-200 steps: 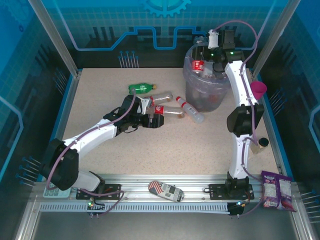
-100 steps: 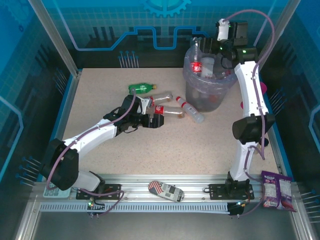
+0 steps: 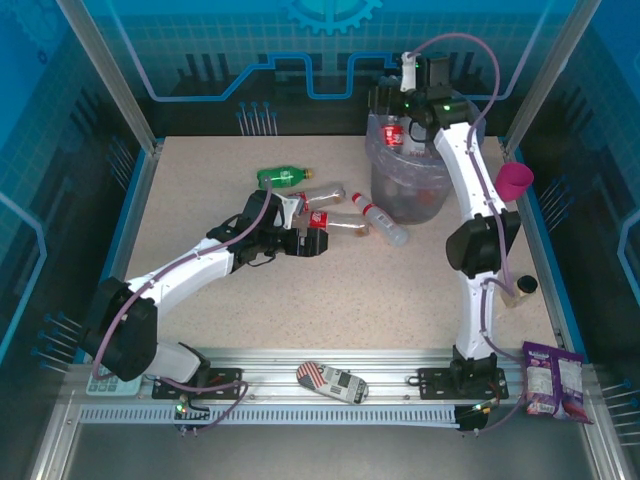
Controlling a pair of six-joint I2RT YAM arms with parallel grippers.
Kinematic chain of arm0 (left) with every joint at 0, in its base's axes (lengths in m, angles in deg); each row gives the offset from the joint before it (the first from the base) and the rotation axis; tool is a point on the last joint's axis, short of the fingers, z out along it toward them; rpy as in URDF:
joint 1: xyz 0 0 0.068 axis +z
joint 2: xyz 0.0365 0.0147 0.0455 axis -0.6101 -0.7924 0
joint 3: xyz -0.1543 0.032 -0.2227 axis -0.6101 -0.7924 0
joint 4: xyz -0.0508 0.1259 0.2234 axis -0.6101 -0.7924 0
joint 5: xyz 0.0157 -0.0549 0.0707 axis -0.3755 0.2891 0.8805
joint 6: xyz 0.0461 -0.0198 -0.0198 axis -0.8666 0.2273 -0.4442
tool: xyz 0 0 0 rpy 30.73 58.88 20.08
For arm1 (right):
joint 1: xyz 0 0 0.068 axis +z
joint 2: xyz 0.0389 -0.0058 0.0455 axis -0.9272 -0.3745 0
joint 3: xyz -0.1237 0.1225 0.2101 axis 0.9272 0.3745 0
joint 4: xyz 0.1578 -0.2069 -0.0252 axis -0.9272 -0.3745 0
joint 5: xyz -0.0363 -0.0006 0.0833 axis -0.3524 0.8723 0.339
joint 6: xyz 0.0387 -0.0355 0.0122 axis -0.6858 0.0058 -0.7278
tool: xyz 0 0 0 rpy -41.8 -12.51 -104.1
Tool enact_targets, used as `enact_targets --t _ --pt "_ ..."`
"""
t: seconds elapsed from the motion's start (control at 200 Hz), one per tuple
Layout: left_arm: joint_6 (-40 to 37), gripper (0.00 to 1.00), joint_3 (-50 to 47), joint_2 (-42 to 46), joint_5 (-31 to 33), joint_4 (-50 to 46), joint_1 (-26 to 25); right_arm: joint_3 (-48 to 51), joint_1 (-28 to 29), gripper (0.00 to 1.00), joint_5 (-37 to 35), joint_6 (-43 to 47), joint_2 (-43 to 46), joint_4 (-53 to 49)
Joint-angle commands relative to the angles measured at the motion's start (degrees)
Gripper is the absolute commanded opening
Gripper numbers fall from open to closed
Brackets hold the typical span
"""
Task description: Put the plastic bottles in the bin
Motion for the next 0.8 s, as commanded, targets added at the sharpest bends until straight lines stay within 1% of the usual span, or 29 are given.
enact_targets --t 0.0,0.08,0.155,0.26,0.365,0.515,0.63,0.795 --pt "0.5 0.99 -0.8 1.8 0.1 -0.4 0.4 -2.1 -0.1 0.81 -1.4 -1.9 -2.2 1.7" --pt "0.4 0.99 -0.8 1.9 0.2 -0.6 0.4 -1.6 -0.1 0.73 -1.5 -2.1 -2.6 1.2" --pt "0.3 0.99 -0.8 1.9 0.3 -0.5 0.3 1.7 -0.1 0.65 -3.0 -2.0 -0.7 2.6" --pt "0.3 0.99 -0.7 1.5 0.3 -0.4 0.3 8.5 -0.7 0.61 -2.9 -2.4 3.8 7.1" --pt "0.3 0.99 -0.4 1.0 -0.1 -0.2 0.4 14.0 -1.8 0.61 -2.6 -3.4 8.5 9.8" --pt "0.2 0.99 0.1 0.2 -0.4 0.0 0.4 21.0 -4.3 0.61 2.8 -7.5 14.5 15.0" --pt "0.0 0.99 0.7 -0.5 -0.8 0.0 0.4 22.4 -5.5 0.6 5.2 -8.9 17.2 16.5" --pt "-0.2 0.99 1.0 -0.6 -1.0 0.1 0.4 23.5 -7.3 0.58 4.6 -9.1 19.9 17.2"
